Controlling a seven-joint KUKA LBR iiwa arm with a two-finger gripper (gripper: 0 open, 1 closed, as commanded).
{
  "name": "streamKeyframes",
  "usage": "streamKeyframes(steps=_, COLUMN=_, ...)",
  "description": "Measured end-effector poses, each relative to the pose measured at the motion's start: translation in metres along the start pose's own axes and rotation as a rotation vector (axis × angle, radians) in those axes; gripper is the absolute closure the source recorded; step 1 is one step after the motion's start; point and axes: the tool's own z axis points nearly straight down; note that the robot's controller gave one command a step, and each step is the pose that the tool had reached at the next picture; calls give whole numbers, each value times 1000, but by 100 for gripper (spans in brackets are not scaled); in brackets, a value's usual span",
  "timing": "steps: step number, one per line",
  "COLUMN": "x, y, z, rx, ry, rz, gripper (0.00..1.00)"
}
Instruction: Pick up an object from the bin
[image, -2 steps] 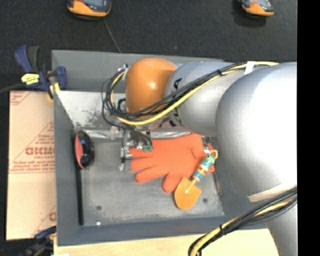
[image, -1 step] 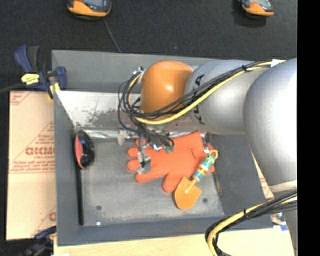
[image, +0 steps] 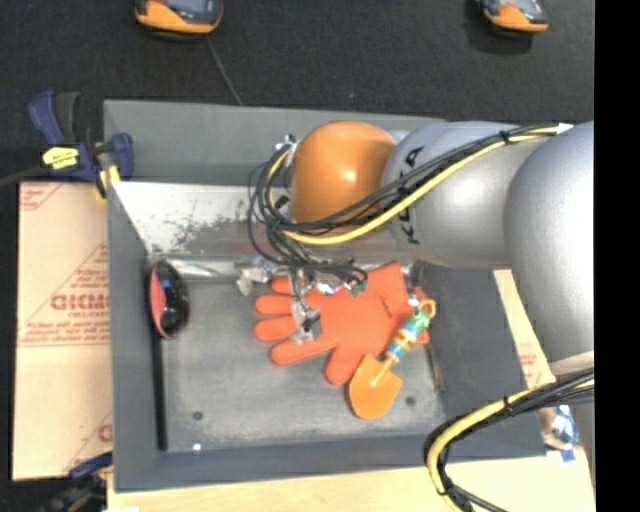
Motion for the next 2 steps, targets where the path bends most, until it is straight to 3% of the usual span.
streamKeyframes(steps=1, x=-29, y=8, z=38, rx=7, ry=-11, rz=-315, gripper=0)
streamKeyframes(steps=2, x=-8, y=-12, z=35, rx=8, ry=-15, rz=-385, gripper=100)
